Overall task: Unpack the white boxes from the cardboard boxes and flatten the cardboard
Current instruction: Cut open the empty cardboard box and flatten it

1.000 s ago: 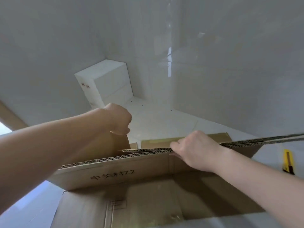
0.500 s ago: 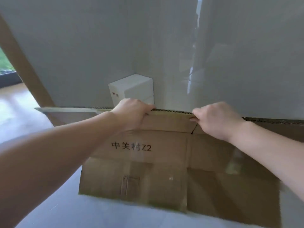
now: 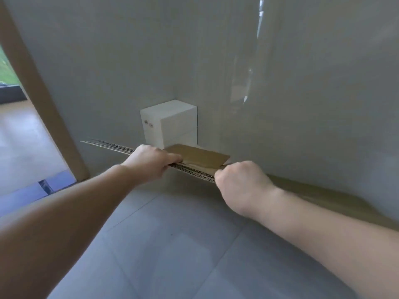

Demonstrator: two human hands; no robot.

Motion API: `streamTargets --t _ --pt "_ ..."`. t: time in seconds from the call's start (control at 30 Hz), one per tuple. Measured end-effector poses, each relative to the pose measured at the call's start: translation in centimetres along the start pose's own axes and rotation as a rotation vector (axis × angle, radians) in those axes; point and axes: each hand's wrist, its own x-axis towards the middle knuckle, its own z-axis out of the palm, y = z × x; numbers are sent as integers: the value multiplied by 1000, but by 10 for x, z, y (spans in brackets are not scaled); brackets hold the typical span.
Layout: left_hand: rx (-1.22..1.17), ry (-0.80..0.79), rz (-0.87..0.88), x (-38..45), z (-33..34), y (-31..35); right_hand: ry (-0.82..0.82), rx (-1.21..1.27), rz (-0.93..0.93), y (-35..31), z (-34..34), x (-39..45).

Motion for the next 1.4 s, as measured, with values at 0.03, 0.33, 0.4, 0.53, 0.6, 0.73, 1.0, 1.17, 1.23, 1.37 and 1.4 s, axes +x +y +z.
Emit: streamTargets --t 0.03,0.33,0.4,0.53,0.6,0.73,1.0,1.17,1.23,1.37,1.4 --pt "-27 -29 10 -15 21 1 -65 53 -29 -18 18 -1" --pt "-58 -324 111 -171 164 -21 -346 507 -314 -205 126 -14" --pt "-72 -414 83 -193 173 -21 -362 594 -347 -227 131 -9" --pt "-117 -872 -130 -212 195 -21 -464 612 -278 -233 158 1" --pt "-208 -951 -276 -206 206 -15 -520 578 -229 -228 188 -1" --pt "-343 -784 -423 -187 246 13 -558 534 -149 -225 266 -27" --pt "-375 -489 -417 -155 348 66 -309 519 50 -241 353 -75" --pt "-368 -560 -388 -159 345 69 -318 526 22 -245 360 -84" --pt "-390 -539 -499 -144 343 47 -247 474 21 -225 366 -77" --pt "-334 -533 -755 -108 359 -31 -320 391 312 -140 375 -70" --pt "-341 -569 -750 -105 365 -43 -369 358 355 -128 378 -73"
